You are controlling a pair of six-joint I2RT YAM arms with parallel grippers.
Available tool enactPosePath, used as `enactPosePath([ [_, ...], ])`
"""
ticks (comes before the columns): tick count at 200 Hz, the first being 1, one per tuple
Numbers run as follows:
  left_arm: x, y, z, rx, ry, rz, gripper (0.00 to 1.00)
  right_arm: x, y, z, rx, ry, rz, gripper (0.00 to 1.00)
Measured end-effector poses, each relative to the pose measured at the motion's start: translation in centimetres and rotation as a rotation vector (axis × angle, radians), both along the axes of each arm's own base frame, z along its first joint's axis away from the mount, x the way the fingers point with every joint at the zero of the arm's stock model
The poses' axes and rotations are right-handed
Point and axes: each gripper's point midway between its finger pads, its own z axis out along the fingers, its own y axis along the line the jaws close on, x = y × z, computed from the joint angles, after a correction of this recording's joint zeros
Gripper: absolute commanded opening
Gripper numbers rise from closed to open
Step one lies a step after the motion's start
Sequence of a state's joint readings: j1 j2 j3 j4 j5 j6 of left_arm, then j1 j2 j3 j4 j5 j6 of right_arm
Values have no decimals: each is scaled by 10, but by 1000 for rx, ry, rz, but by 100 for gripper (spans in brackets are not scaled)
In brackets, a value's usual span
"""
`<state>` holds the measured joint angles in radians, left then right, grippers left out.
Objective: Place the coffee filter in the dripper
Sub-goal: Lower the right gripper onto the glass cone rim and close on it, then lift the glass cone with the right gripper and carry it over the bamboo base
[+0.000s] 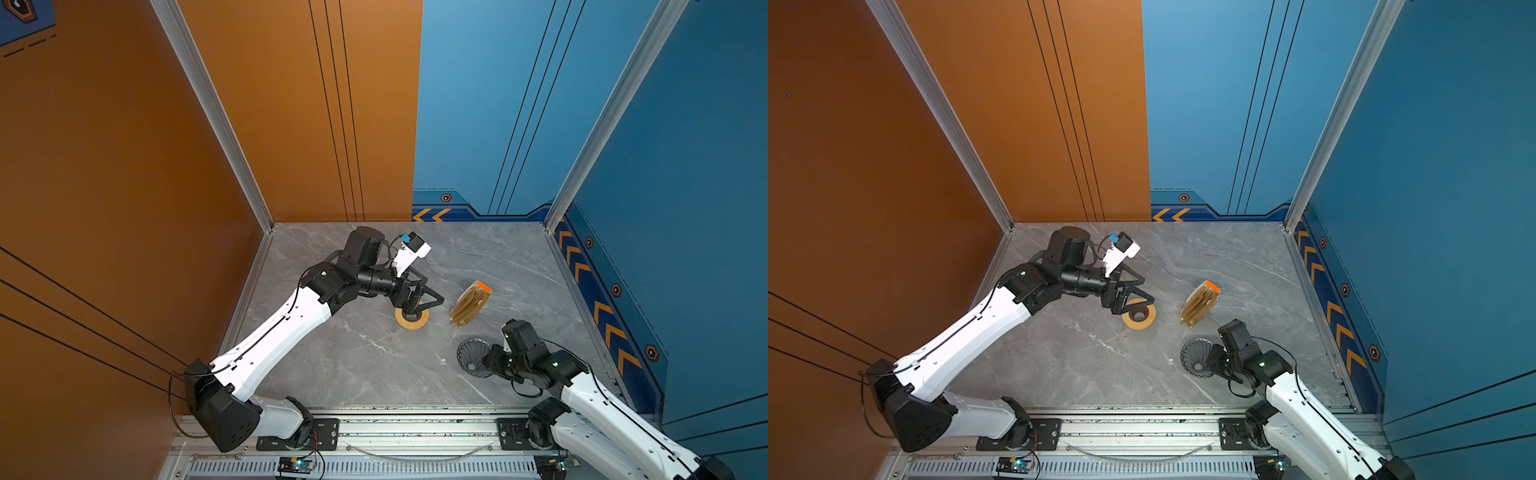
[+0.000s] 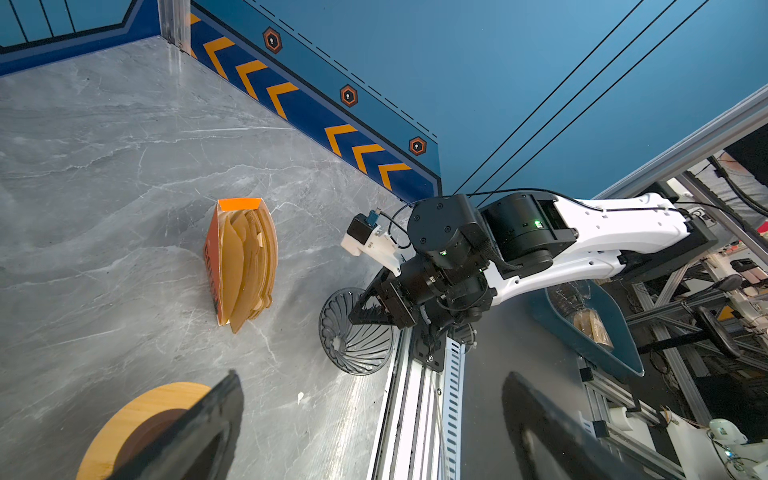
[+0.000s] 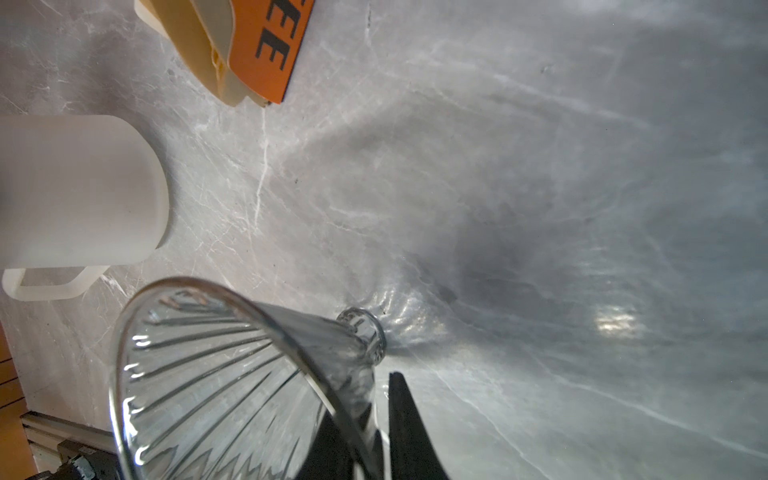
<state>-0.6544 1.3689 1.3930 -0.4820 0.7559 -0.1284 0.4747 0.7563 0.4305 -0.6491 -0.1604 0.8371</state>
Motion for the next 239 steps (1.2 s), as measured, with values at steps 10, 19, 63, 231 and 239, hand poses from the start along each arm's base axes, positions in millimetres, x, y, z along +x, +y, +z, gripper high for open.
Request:
enactPosePath([
  [10,0,0,0,0,0,0,98,0,0,1,1,-4,0,11],
  [19,0,0,0,0,0,0,98,0,0,1,3,-6,1,10],
  [63,0,0,0,2,-1,2,98,1,0,2,3,-15,0,9],
  [231,5,3,-5,28,-16,29,98,19,13,41,66,-104,9,9],
  [239,5,3,-5,29,-19,33,98,21,15,45,76,-113,14,9],
])
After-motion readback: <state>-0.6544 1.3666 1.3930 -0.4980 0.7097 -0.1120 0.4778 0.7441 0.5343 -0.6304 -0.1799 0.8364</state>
